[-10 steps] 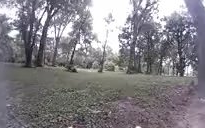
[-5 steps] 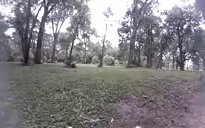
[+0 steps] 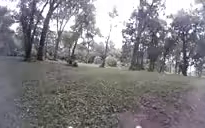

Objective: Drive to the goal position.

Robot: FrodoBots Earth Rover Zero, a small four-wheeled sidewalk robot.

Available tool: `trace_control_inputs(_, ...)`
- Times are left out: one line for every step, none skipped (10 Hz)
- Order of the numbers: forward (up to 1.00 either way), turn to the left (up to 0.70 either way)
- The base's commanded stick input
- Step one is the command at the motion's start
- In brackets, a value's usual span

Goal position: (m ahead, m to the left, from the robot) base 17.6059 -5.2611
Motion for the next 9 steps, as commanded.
trace_control_inputs(0.70,-0.14)
trace_control_inputs(0.70,-0.14)
trace_control_inputs(0.70,-0.14)
trace_control_inputs(0.70,-0.14)
trace_control_inputs(0.70,-0.14)
trace_control_inputs(0.70,-0.02)
trace_control_inputs(0.70,0.00)
trace_control_inputs(0.70,0.00)
trace_control_inputs(0.70,0.00)
